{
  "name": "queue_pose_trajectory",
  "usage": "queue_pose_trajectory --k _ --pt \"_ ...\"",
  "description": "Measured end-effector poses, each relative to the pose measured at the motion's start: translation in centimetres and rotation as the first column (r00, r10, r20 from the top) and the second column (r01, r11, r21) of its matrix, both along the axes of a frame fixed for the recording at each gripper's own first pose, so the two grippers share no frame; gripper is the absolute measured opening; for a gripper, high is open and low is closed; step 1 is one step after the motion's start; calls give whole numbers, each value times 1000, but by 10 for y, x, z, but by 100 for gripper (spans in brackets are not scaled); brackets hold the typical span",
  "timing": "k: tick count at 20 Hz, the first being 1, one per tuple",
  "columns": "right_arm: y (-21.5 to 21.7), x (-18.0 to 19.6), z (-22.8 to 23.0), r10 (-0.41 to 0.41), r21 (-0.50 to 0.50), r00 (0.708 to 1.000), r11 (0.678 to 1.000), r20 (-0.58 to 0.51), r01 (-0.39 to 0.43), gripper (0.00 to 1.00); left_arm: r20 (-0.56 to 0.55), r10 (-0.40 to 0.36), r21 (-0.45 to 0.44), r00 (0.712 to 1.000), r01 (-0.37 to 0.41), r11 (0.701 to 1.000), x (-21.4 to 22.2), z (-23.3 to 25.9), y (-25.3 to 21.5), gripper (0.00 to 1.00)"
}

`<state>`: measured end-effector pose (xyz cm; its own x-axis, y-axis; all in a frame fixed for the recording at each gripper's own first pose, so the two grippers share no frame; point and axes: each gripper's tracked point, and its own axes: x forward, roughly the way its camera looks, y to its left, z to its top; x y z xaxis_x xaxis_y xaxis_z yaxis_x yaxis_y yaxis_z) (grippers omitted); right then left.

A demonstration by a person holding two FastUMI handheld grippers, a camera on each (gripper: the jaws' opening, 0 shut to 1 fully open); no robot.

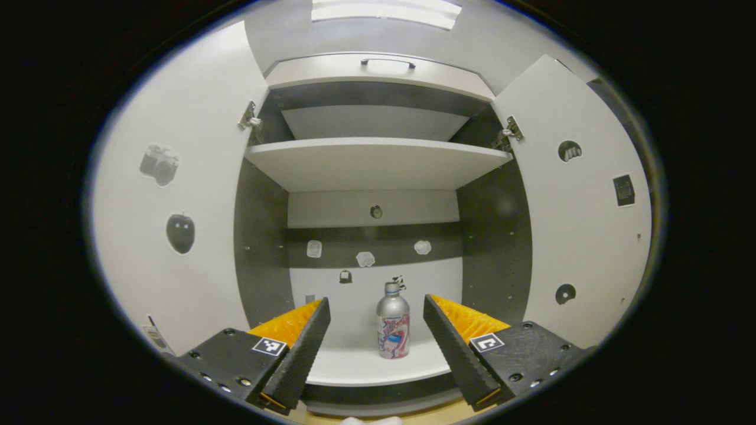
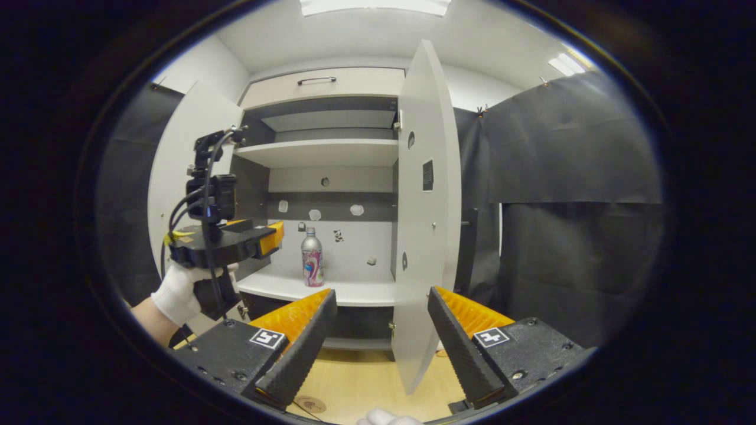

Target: Grasp the bottle in the cabinet with the left hand and place it on the coaster, then close the right door with the right hand and the left door with the left hand.

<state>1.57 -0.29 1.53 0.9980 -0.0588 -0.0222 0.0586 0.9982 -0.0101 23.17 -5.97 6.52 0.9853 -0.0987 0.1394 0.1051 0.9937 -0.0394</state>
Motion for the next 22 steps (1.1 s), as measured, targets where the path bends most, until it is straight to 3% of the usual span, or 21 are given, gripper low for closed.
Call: queue_pose_trajectory --k 4,11,22 --pt "4 5 -1 5 -20 1000 1000 -17 -6 100 -16 4 -23 1000 -5 1000 50 -4 -12 98" --pt "11 15 -10 25 -55 998 998 -63 -28 100 -97 37 -25 995 -40 999 131 -53 -21 98" --pt "1 14 -22 7 -68 994 998 -110 -15 100 -193 72 2 978 -73 997 179 -103 -30 98"
